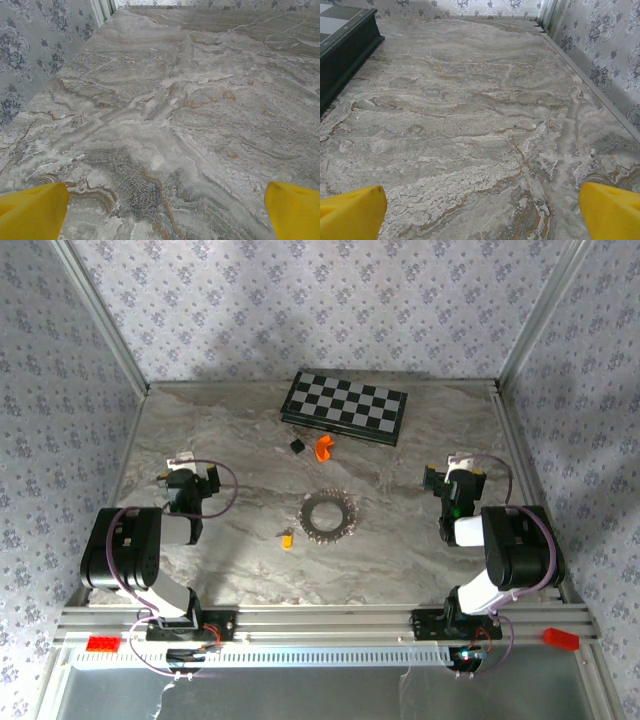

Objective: Put the keys on the keyring

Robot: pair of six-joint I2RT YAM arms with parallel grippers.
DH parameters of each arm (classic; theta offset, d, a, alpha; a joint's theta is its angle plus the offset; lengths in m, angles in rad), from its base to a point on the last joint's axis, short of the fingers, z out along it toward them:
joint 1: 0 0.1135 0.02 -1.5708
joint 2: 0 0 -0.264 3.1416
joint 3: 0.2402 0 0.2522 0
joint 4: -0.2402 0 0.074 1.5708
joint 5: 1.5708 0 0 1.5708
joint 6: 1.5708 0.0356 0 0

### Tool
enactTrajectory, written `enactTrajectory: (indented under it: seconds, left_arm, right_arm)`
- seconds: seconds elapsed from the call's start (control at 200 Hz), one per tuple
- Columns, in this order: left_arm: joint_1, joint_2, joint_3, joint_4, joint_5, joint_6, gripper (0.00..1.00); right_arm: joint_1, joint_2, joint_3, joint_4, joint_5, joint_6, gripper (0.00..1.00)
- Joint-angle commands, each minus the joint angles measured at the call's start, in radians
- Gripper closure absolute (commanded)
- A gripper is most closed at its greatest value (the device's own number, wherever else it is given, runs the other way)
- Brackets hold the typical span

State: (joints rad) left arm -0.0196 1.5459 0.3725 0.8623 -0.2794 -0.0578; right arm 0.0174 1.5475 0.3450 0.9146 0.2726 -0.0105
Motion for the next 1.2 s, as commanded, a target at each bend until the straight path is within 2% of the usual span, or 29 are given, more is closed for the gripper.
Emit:
enactTrajectory:
  seconds: [0.0,1.099,1.194]
  left_arm:
    - [0.003,-0.011,0.016,0.001,0.009,-0.014,0.00]
    - [0.003,-0.012,0.016,0.001,0.009,-0.014,0.00]
    - [0.003,-0.019,0.023,-0.022,0.024,-0.008,0.00]
  right_arm:
    - [0.003,-0.010,0.012,-0.002,0.016,0.015,0.00]
    - [0.000,-0.014,0.009,0.002,0.008,0.020,0.00]
    - [-0.007,-0.055,0.032,-0.085,-0.033,0.015,0.00]
